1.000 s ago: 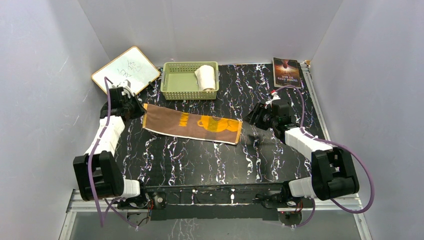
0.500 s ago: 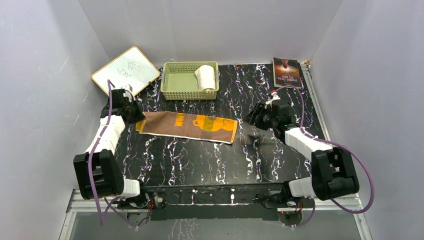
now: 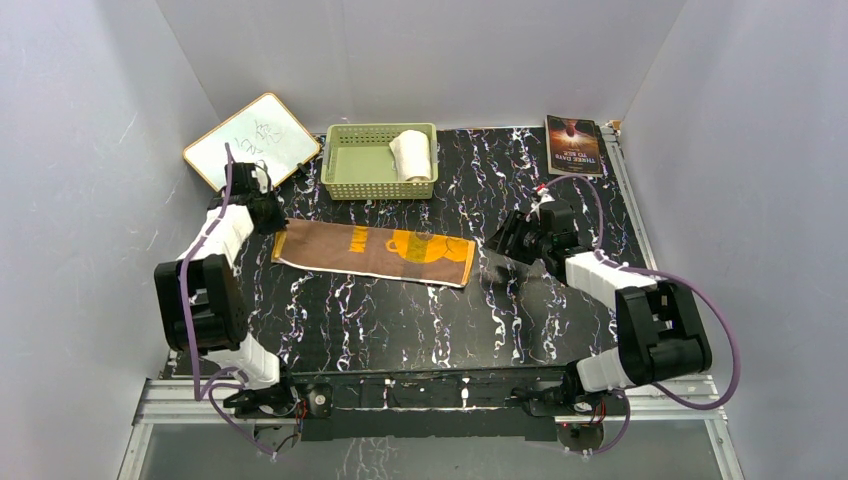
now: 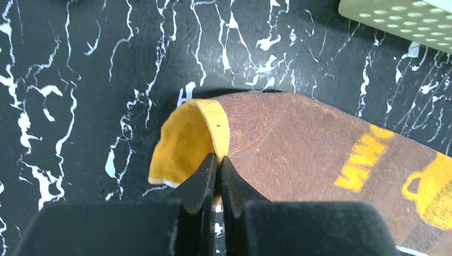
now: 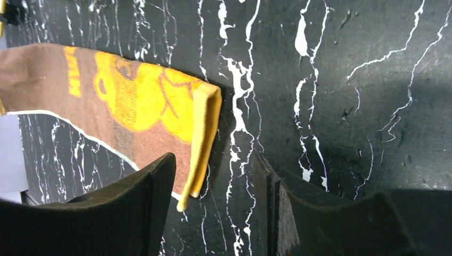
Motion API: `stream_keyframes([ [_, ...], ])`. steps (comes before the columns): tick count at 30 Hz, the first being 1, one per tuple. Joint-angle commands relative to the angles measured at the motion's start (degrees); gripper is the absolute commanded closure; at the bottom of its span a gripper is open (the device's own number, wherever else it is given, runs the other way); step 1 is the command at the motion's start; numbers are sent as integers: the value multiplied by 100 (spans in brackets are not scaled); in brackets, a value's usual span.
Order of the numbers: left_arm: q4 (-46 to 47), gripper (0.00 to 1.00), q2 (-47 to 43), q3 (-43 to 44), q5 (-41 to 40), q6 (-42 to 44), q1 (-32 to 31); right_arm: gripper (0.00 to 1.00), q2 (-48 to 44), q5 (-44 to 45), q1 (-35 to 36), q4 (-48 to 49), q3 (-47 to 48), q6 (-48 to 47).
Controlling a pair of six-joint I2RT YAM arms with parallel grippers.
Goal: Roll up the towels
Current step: Fold the towel at the center of the board.
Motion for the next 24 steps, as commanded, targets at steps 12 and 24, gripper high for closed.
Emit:
stream_keyframes([
  [12,-117,32,921,738,-100,649,169,46,589,-434,17,666,81,-66],
  [24,-791,38,1610,762,238,984,230,46,682,-577,22,795,-23,-96],
])
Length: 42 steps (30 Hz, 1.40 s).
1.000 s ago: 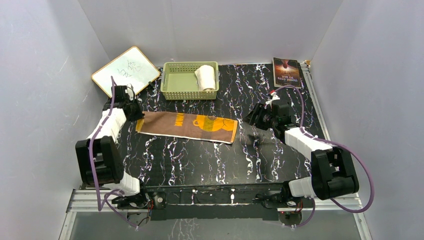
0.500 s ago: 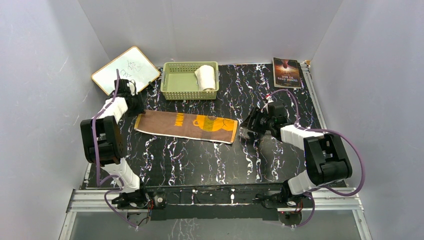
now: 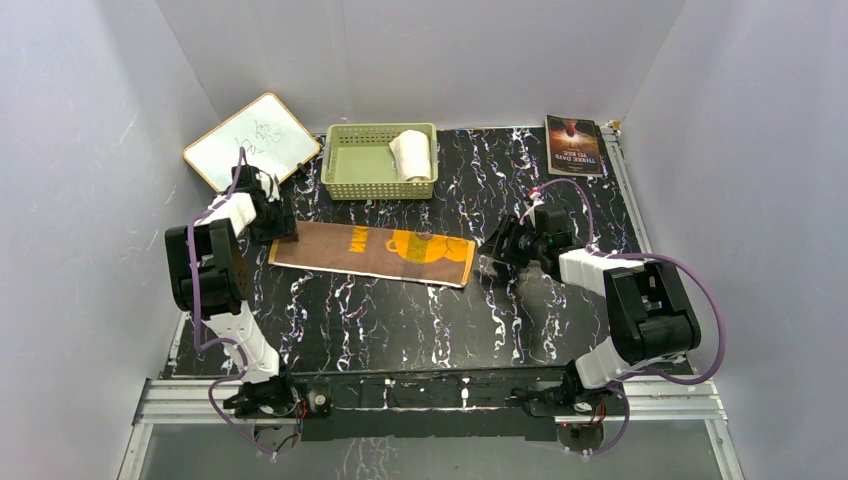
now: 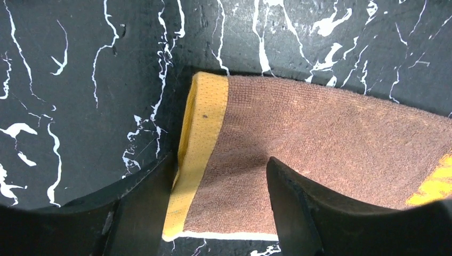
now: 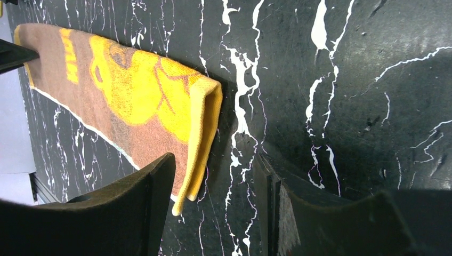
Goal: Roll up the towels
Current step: Fold the towel at the center of the board.
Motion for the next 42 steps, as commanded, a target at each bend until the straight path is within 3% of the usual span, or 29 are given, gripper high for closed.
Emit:
stream_keyframes([
  [1,-403,38,59,65,4,74,31,46,-43,-119,24,366,-36,-98],
  [5,-578,45,239,40,-243,39,31,46,-79,-115,19,374,-65,-105],
  [6,-640,53,282,25,-208,16,23,46,-89,-119,16,374,-55,-102],
  [10,-693,100,266,-150,236,0,-56,46,-127,-138,21,350,-41,-99],
  [16,-739,100,-406,-231,468,-120,-105,46,-201,-75,18,220,-11,-175],
  [25,-1222,100,-2211,-400,-967,-624,-239,46,-344,151,23,-107,136,-184],
  [29,-1893,100,-2124,-158,-1724,-877,-605,46,-344,293,27,-214,199,-85],
  [33,-2290,100,-1794,141,-2033,-1183,-1376,46,-352,397,24,-359,269,-14],
  [38,-2831,100,-1016,918,-1682,-1714,-2270,46,-409,450,26,-513,312,-8],
  [42,-2972,100,-518,1538,-783,-1954,-2793,46,-432,479,25,-574,321,-24],
])
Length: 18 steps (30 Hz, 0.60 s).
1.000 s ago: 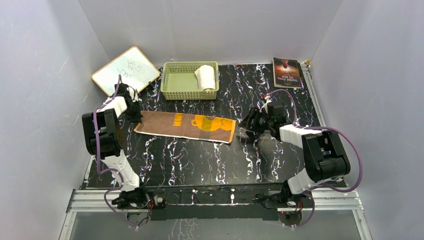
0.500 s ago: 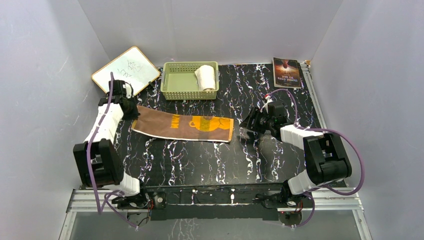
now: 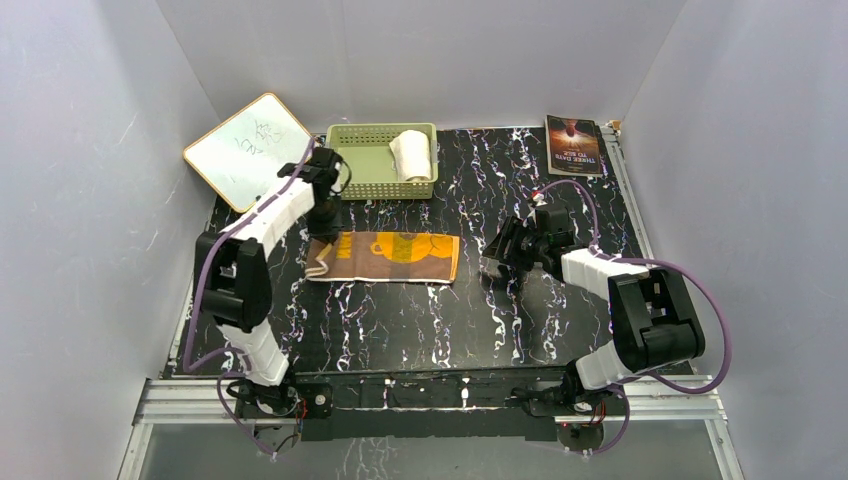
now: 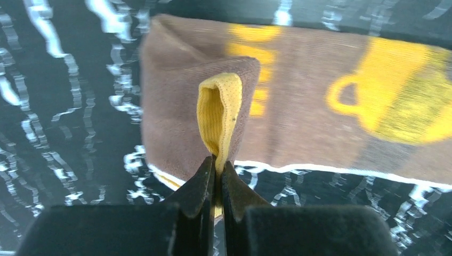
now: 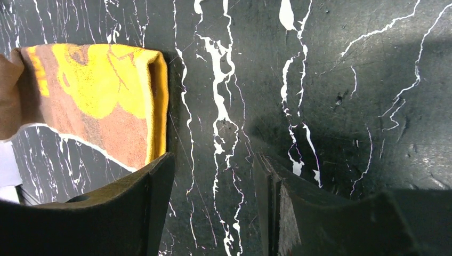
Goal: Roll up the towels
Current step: Fold the towel at the center of the board.
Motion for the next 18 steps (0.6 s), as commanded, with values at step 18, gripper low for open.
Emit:
stream_keyframes([
  [18,632,100,1310,1314,1964,-1652,-1441,45,-38,-71,28,-24,345,-94],
])
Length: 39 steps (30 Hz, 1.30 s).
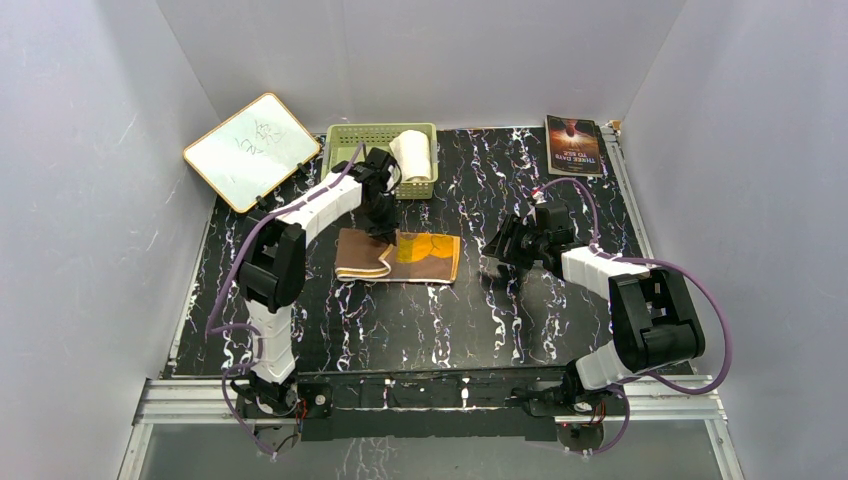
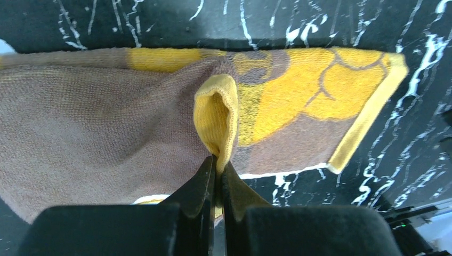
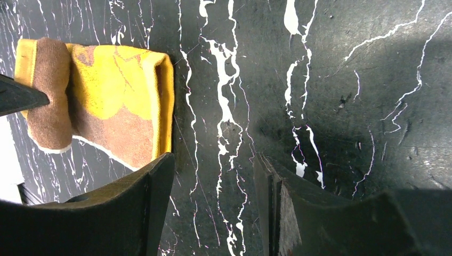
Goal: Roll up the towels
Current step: Fold the towel at the center of the board.
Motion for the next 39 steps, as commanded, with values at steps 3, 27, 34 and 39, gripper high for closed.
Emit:
stream_keyframes([
  [3,609,100,-212,53,543,-628,-124,45,12,-74,25,148,237,-94],
  [27,1628,100,161,-187,1025,-1306,-594,43,175,-149,26,210,230,-95],
  [34,1865,100,122,-503,1030,-1399,-677,42,205,-144,21,245,195,-113],
  [39,1771,100,-88,-366,989,-1396,-732,41,250,-146,30,245,204,-121],
])
